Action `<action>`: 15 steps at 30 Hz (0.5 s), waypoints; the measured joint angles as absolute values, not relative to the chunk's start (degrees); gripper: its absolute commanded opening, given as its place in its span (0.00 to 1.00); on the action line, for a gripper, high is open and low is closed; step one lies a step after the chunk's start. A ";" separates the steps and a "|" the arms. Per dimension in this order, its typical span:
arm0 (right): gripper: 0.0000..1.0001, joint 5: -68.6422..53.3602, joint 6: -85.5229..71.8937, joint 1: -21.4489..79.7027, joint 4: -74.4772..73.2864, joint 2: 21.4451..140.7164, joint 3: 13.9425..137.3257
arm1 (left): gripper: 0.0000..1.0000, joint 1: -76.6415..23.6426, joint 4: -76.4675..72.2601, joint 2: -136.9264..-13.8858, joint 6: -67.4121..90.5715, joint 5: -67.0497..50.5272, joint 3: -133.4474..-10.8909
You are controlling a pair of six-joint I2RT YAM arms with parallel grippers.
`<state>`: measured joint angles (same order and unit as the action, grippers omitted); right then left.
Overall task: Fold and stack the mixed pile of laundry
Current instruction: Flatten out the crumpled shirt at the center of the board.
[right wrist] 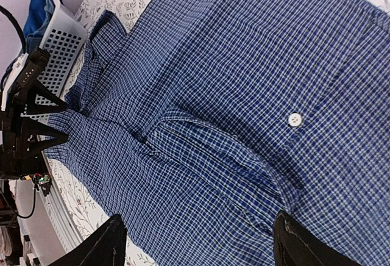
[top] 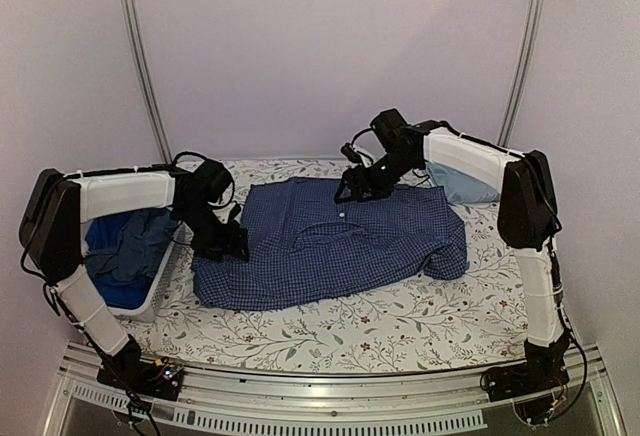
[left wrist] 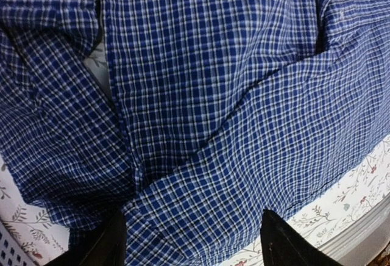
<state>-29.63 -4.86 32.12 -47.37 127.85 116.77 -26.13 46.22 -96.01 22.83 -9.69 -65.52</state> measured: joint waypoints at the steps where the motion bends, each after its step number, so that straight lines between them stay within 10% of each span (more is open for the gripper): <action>1: 0.83 -29.54 -4.78 32.67 -47.33 128.88 116.99 | 0.66 -26.13 46.24 -96.01 22.83 -9.93 -65.01; 8: 0.75 -28.12 -3.86 34.41 -48.49 133.49 113.71 | 0.00 -28.38 46.30 -96.23 20.84 -15.35 -60.18; 15: 0.73 -27.81 -6.07 29.10 -43.68 126.13 96.23 | 0.00 -39.40 45.04 -96.23 15.42 -17.78 -70.87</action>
